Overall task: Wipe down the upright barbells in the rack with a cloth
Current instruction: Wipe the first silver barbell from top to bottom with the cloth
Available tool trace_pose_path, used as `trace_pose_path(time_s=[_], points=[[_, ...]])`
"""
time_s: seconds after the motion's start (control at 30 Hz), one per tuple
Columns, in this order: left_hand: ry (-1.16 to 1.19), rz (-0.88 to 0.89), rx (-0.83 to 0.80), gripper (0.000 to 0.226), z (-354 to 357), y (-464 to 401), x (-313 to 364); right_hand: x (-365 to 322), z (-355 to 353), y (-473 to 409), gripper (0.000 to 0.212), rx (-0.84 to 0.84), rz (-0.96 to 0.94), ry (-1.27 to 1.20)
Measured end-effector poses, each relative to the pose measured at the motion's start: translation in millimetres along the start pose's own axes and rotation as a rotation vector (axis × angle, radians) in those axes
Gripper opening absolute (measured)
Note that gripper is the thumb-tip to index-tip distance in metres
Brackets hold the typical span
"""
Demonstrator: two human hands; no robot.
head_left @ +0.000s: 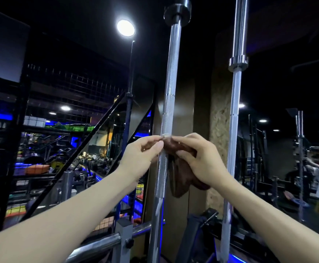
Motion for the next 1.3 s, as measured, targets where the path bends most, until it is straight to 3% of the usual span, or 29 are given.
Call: trace_pose_path(time_s=[0.13,0.23,0.3,0.37,0.43,0.5,0.57,0.7,0.83,1.0,1.1,1.2,1.3], points=[[0.157,-0.151,-0.078,0.021,26.2,10.1,10.8,-13.0,-19.4,-6.2,0.022,0.160,0.113,-0.096],[0.185,-0.192,0.023,0.011,30.0,2.9,22.9,-20.9,-18.5,-9.7,0.022,0.117,0.129,-0.170],[0.177,-0.151,0.103,0.012,22.8,-3.8,32.8,-20.7,-20.4,-14.0,0.014,0.051,0.178,-0.299],[0.153,-0.041,0.195,0.016,11.0,-13.6,55.4,-9.6,-29.9,-24.6,0.005,0.087,0.238,-0.365],[0.117,0.099,0.366,0.019,-6.1,-26.6,88.3,9.4,-38.7,-42.2,0.017,0.151,0.298,-0.299],[-0.006,0.268,0.566,0.017,-17.5,-36.3,124.0,27.0,-32.9,-57.4,0.027,0.108,0.411,-0.303],[-0.252,0.438,0.650,0.023,-1.3,-38.7,149.2,42.4,-22.1,-64.9,0.027,0.053,0.597,-0.458],[-0.637,0.638,0.562,0.025,70.1,-38.0,140.6,49.4,1.1,-80.7,0.024,-0.101,0.675,-0.775],[-0.967,0.828,0.602,0.042,104.3,-23.3,123.2,58.5,10.1,-99.9,0.027,-0.201,0.657,-1.007],[-1.136,0.739,0.458,0.054,113.6,-15.9,92.2,61.4,23.2,-130.6,0.028,-0.248,0.658,-1.119],[-1.367,0.599,0.538,0.056,117.3,-30.8,91.2,59.7,31.1,-157.5,0.028,-0.227,0.719,-1.263],[-1.560,0.577,0.613,0.048,126.4,-52.9,103.4,61.6,35.5,-171.6,0.025,-0.271,0.687,-1.293],[-1.575,0.541,0.626,0.041,126.4,-74.8,106.2,71.6,46.3,-173.3,0.025,-0.322,0.676,-1.261]])
Point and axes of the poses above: each hand's wrist, its own y-axis away from the middle knuckle, its own z-axis out of the palm, x = y × z, the point moved 9 cm from there along -y, towards the middle knuckle, and after that the axes turned 12 degrees about x, right-handed, at the moved point
